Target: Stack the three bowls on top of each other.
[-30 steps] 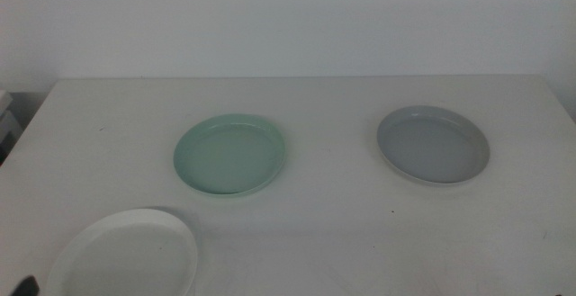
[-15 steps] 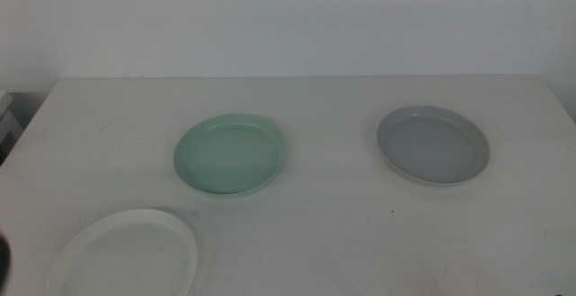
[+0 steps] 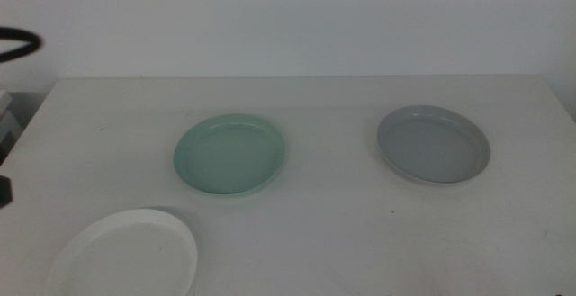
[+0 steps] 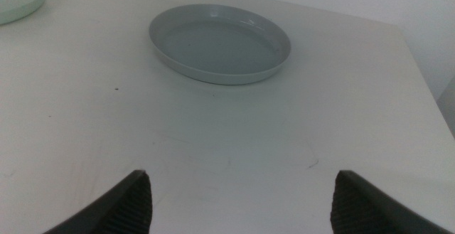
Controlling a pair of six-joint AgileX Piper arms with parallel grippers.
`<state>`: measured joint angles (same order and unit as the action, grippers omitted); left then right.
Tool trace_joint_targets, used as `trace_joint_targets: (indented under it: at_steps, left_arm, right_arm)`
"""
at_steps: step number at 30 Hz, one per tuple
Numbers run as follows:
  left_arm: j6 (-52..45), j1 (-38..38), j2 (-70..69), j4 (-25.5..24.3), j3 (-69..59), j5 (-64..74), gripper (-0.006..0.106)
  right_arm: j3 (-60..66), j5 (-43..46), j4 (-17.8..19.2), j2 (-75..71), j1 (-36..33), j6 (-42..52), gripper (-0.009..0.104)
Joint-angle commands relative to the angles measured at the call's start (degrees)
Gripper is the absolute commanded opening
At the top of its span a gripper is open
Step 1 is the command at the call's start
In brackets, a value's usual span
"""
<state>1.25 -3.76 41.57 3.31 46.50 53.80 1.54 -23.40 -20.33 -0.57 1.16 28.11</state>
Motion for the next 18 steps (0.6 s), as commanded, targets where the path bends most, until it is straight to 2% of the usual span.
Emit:
trace_joint_targets:
  at_steps: [1,11,18]
  left_arm:
    - [0.85,0.43,2.82,0.73,1.94,-2.08,0.105]
    - [1.07,0.43,10.23,2.10,1.94,-1.97,0.105]
    - [-10.64,-0.69,18.29,4.39,1.94,1.22,0.105]
  right_arm:
    - [-0.31,3.46,0.11,-1.49,0.36,0.59,0.064]
    - [-0.31,3.46,0.11,-1.49,0.36,0.59,0.064]
    - [-0.31,3.46,0.11,-1.49,0.36,0.59,0.064]
